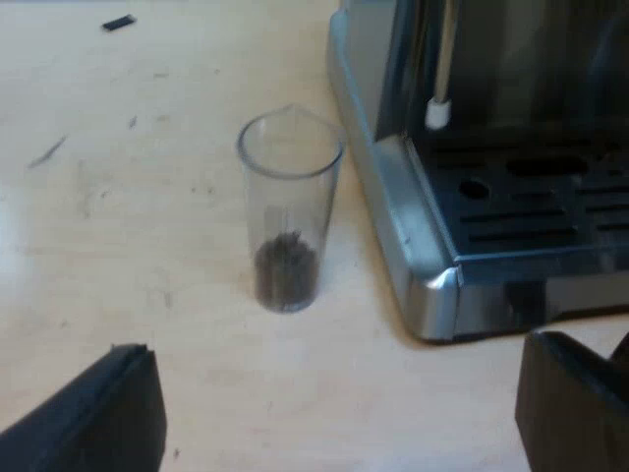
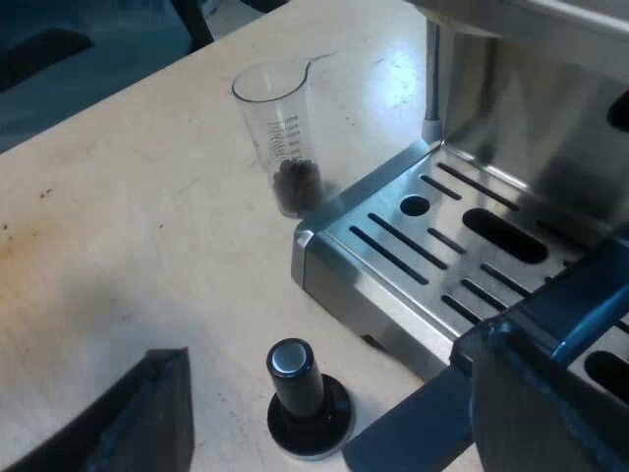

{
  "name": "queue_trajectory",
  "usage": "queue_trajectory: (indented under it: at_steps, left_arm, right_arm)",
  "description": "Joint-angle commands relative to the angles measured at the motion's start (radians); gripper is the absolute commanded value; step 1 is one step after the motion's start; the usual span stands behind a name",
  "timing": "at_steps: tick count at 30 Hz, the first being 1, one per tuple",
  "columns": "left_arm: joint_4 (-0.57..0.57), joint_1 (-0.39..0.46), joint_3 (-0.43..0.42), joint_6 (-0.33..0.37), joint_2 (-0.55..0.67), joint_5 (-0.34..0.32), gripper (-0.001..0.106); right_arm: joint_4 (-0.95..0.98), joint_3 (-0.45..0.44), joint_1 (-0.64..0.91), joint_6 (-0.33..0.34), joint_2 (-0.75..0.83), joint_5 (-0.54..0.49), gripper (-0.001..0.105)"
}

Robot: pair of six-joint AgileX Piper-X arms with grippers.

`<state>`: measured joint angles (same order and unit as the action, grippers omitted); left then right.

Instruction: Pour the beans into the coffee machine

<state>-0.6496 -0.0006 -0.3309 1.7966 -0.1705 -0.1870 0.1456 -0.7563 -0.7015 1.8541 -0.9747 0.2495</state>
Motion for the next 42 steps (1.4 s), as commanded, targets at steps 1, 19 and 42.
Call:
queue_trajectory:
  at_steps: [1, 19, 42]
  left_arm:
    - [0.095, -0.013, 0.012, 0.003, -0.039, -0.005, 0.076]
    - [0.58, -0.066, 0.147, 0.003, -0.35, 0.025, 0.076]
    - [0.929, -0.066, 0.151, 0.003, -0.749, 0.069, 0.087]
  right_arm:
    - [-0.015, -0.005, -0.002, 0.02, 0.001, 0.025, 0.062]
    - [-0.011, -0.005, -0.004, 0.02, 0.001, 0.068, 0.062]
    - [-0.01, -0.005, -0.004, 0.02, 0.001, 0.068, 0.062]
